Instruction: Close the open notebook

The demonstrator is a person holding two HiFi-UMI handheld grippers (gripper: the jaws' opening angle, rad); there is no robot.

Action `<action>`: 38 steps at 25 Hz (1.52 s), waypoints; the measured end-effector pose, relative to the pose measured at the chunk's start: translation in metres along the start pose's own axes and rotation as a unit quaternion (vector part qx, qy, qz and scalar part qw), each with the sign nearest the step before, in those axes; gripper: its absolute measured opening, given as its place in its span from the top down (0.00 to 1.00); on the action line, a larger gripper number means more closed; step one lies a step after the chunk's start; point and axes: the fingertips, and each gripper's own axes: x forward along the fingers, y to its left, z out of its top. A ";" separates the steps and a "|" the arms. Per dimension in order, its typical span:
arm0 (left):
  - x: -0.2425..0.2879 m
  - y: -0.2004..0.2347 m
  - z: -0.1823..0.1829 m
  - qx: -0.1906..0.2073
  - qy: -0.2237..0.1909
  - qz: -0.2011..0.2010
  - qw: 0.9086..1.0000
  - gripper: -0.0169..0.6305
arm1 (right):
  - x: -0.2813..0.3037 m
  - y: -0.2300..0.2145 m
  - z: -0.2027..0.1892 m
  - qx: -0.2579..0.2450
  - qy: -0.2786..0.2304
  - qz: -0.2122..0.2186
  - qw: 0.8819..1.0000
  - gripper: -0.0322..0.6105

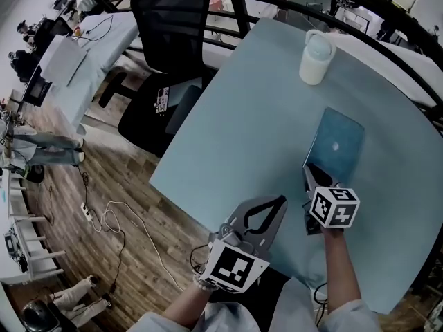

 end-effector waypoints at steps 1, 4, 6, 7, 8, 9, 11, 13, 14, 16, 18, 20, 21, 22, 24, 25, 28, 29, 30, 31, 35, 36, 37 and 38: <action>0.000 -0.001 0.001 0.000 -0.001 -0.002 1.000 0.97 | -0.004 0.000 0.001 0.002 -0.004 0.000 1.000 0.92; 0.002 -0.003 0.005 0.013 -0.004 -0.017 1.000 0.97 | -0.018 0.000 0.008 0.013 -0.025 -0.004 1.000 0.90; 0.004 -0.006 0.007 0.028 -0.007 -0.031 0.999 0.97 | -0.031 -0.003 0.014 0.022 -0.045 -0.016 0.999 0.90; 0.005 -0.007 0.009 0.029 -0.008 -0.034 0.999 0.97 | -0.037 -0.004 0.017 0.026 -0.056 -0.024 0.998 0.90; 0.005 -0.007 0.011 0.024 -0.009 -0.036 0.999 0.97 | -0.044 -0.005 0.021 0.028 -0.067 -0.032 0.997 0.90; 0.005 -0.007 0.013 0.018 -0.010 -0.036 0.999 0.97 | -0.051 -0.006 0.025 0.029 -0.077 -0.038 0.996 0.90; 0.006 -0.010 0.018 0.014 -0.012 -0.040 0.999 0.97 | -0.066 -0.006 0.031 0.027 -0.096 -0.047 0.994 0.90; 0.007 -0.015 0.022 0.021 -0.016 -0.050 0.998 0.97 | -0.082 -0.005 0.038 0.018 -0.112 -0.056 0.992 0.91; 0.008 -0.018 0.026 0.019 -0.018 -0.054 0.998 0.97 | -0.091 -0.004 0.041 0.012 -0.119 -0.062 0.991 0.91; 0.009 -0.022 0.033 0.017 -0.022 -0.060 0.998 0.97 | -0.108 -0.003 0.048 -0.001 -0.132 -0.076 0.988 0.92; 0.010 -0.027 0.039 0.032 -0.028 -0.074 0.996 0.97 | -0.125 0.000 0.056 -0.013 -0.145 -0.089 0.985 0.93; 0.010 -0.031 0.045 0.043 -0.034 -0.084 0.995 0.97 | -0.141 0.003 0.061 -0.019 -0.158 -0.099 0.982 0.93; 0.010 -0.033 0.048 0.045 -0.036 -0.088 0.994 0.97 | -0.148 0.004 0.064 -0.021 -0.166 -0.102 0.981 0.94; 0.010 -0.035 0.050 0.046 -0.038 -0.091 0.994 0.97 | -0.155 0.006 0.066 -0.023 -0.173 -0.106 0.979 0.94; 0.009 -0.040 0.055 0.048 -0.041 -0.098 0.993 0.97 | -0.169 0.009 0.068 -0.028 -0.185 -0.113 0.976 0.94; 0.009 -0.043 0.057 0.048 -0.042 -0.102 0.993 0.97 | -0.175 0.010 0.069 -0.030 -0.190 -0.116 0.974 0.94; 0.008 -0.047 0.064 0.039 -0.046 -0.109 0.992 0.97 | -0.190 0.013 0.073 -0.034 -0.203 -0.124 0.971 0.94; 0.008 -0.048 0.066 0.041 -0.048 -0.112 0.992 0.97 | -0.195 0.015 0.074 -0.035 -0.207 -0.127 0.969 0.94; 0.007 -0.050 0.068 0.044 -0.050 -0.116 0.991 0.97 | -0.200 0.016 0.075 -0.035 -0.210 -0.129 0.968 0.94; 0.007 -0.052 0.070 0.046 -0.052 -0.119 0.990 0.97 | -0.206 0.017 0.076 -0.035 -0.213 -0.131 0.968 0.94; 0.007 -0.060 0.078 0.049 -0.059 -0.129 0.989 0.97 | -0.226 0.020 0.076 -0.035 -0.226 -0.133 0.964 0.95; 0.007 -0.061 0.081 0.047 -0.061 -0.132 0.988 0.97 | -0.230 0.021 0.076 -0.037 -0.229 -0.134 0.963 0.95; 0.006 -0.062 0.083 0.043 -0.064 -0.134 0.988 0.97 | -0.234 0.023 0.077 -0.039 -0.232 -0.136 0.962 0.95; 0.004 -0.063 0.086 0.036 -0.066 -0.135 0.988 0.97 | -0.237 0.025 0.078 -0.042 -0.235 -0.137 0.961 0.95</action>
